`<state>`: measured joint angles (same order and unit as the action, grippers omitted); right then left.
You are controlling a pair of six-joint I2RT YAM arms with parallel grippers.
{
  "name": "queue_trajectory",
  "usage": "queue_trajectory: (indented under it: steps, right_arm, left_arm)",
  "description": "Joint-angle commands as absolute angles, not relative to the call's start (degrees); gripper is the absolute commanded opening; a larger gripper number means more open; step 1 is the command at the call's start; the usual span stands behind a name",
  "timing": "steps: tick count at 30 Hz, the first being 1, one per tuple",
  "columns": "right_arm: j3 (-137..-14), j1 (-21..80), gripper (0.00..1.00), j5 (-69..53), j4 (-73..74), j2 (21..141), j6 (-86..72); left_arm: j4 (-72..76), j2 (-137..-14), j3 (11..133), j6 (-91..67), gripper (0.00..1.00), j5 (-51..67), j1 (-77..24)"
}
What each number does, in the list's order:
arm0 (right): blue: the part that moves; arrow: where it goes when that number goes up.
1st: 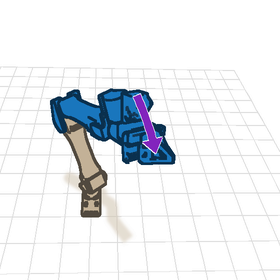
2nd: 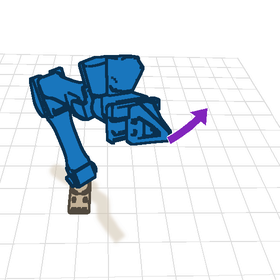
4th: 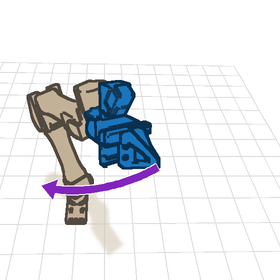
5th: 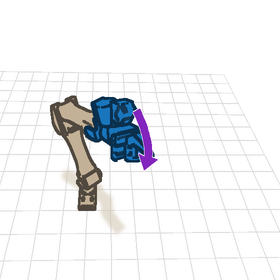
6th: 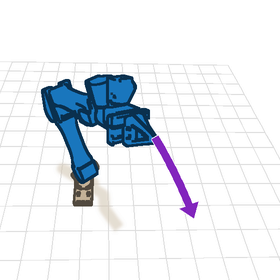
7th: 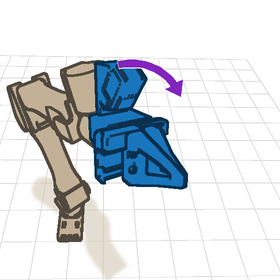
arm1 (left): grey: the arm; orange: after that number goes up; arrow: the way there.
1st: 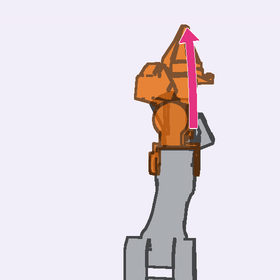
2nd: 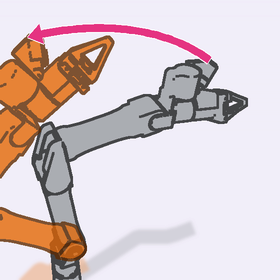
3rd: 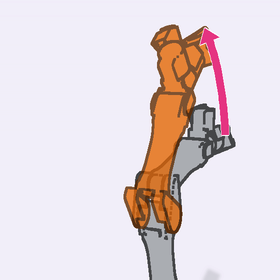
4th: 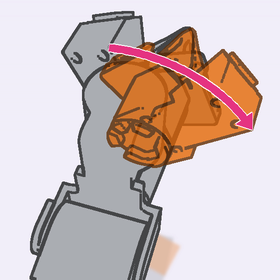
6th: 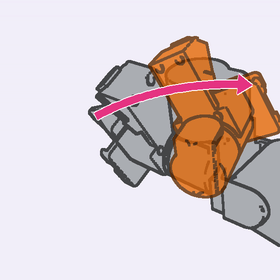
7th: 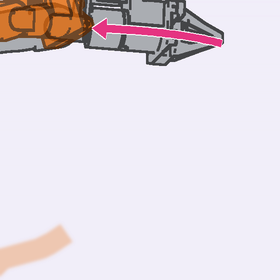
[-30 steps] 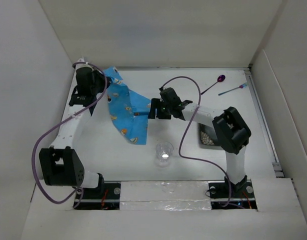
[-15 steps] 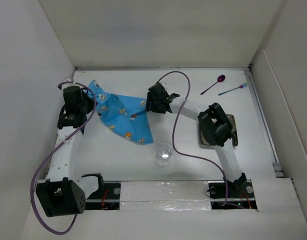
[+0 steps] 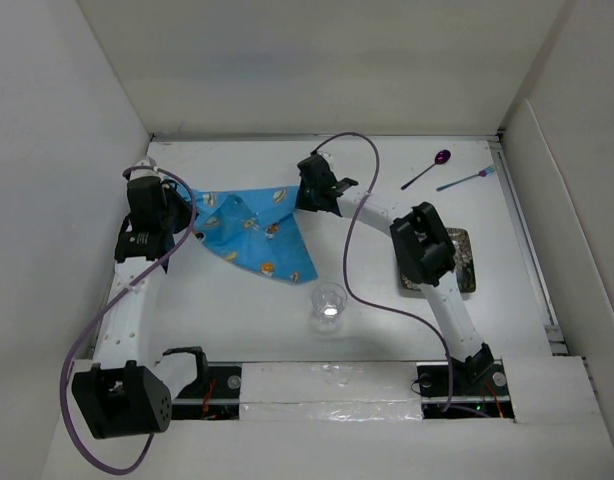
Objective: Set the dinner table for one person
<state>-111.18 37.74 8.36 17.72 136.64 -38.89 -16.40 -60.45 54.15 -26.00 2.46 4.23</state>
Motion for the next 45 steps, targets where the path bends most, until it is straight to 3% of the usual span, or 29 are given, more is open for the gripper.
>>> queue_trajectory:
  steps: [1,5,10,20,25,28,29,33,38,45]
  right_arm:
    - [-107.86,37.27,0.0,11.24,9.24,127.38,-36.04]
    - [-101.43,37.27,0.0,13.62,6.15,113.93,-30.51]
    - [-98.96,37.27,0.0,15.9,12.46,95.31,-22.78]
    - [-103.71,36.66,0.0,16.88,21.97,82.27,-18.9]
    - [-93.52,35.95,0.0,3.16,24.79,84.37,-20.21]
    - [-86.24,34.81,0.2,-7.1,22.51,88.93,-19.6]
    - [-83.96,34.8,0.36,-9.38,21.63,90.34,-19.16]
    - [-82.01,33.4,0.55,-20.01,20.13,98.42,-16.61]
    - [-83.14,31.38,0.58,-24.61,19.95,110.27,-15.82]
    - [-80.78,31.38,0.59,-17.42,18.65,112.94,-19.94]
  left_arm:
    - [-13.54,-61.08,58.78,-25.14,0.0,7.54,4.22]
    - [-10.99,-63.19,63.71,-26.63,0.0,11.24,4.22]
    - [-9.49,-64.6,71.78,-27.77,0.0,15.38,4.22]
    - [-10.28,-61.53,82.1,-29.18,0.0,20.39,4.22]
    - [-8.88,-56.25,70.84,-28.74,0.0,18.19,4.22]
    - [-8.88,-55.2,67.94,-28.13,0.0,16.35,4.22]
    - [-9.14,-55.11,67.24,-28.04,0.0,15.91,4.22]
    - [-10.02,-54.58,65.92,-28.12,0.0,14.07,4.22]
    - [-11.07,-55.28,65.74,-28.21,0.0,14.06,4.22]
    - [-12.22,-55.2,64.6,-27.51,0.0,13.89,4.22]
